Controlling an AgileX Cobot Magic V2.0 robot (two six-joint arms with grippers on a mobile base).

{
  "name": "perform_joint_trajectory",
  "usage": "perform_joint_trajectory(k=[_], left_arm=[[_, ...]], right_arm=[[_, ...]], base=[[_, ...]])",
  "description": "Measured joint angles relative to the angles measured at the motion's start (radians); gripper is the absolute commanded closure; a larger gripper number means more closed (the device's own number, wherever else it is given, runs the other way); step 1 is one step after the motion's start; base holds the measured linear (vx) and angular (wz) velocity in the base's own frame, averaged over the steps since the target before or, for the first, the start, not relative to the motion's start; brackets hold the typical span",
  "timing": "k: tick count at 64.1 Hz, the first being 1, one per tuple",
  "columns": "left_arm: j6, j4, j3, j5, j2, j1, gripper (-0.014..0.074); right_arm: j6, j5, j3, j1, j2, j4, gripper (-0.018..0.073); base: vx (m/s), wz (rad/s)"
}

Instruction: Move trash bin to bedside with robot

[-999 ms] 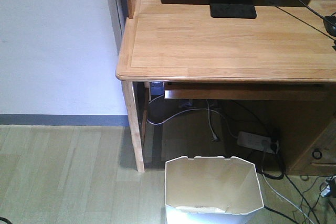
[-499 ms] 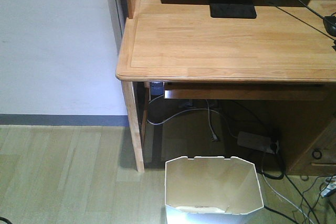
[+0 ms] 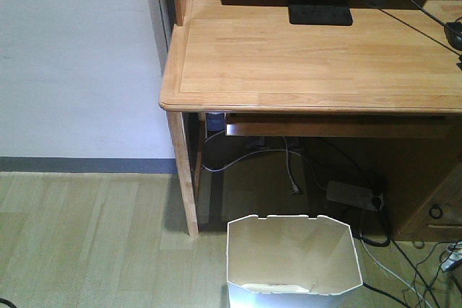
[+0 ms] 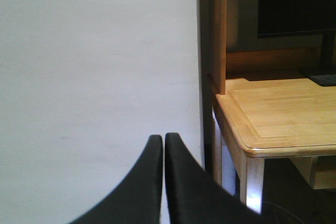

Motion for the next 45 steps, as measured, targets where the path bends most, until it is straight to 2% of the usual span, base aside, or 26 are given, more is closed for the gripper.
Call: perform_joint_trajectory(k=[10, 24, 34, 45], left_arm=[[0.0, 0.0, 0.0, 0.0, 0.0, 0.0, 0.0603], [0.0, 0.0, 0.0, 0.0, 0.0, 0.0, 0.0603], [0.0, 0.0, 0.0, 0.0, 0.0, 0.0, 0.0603], [0.0, 0.0, 0.0, 0.0, 0.0, 0.0, 0.0603]], right_arm=[[0.0, 0.012, -0.003, 0.0, 0.0, 0.001, 0.0567], [0.0, 0.124, -0.003, 0.0, 0.021, 0.001, 0.052], [-0.001, 0.159, -0.003, 0.0, 0.067, -0.003, 0.0417], [-0.001, 0.18, -0.003, 0.0, 0.093, -0.003, 0.0233]], base=[[0.0, 0.0], [0.0, 0.0], [0.0, 0.0], [0.0, 0.0]])
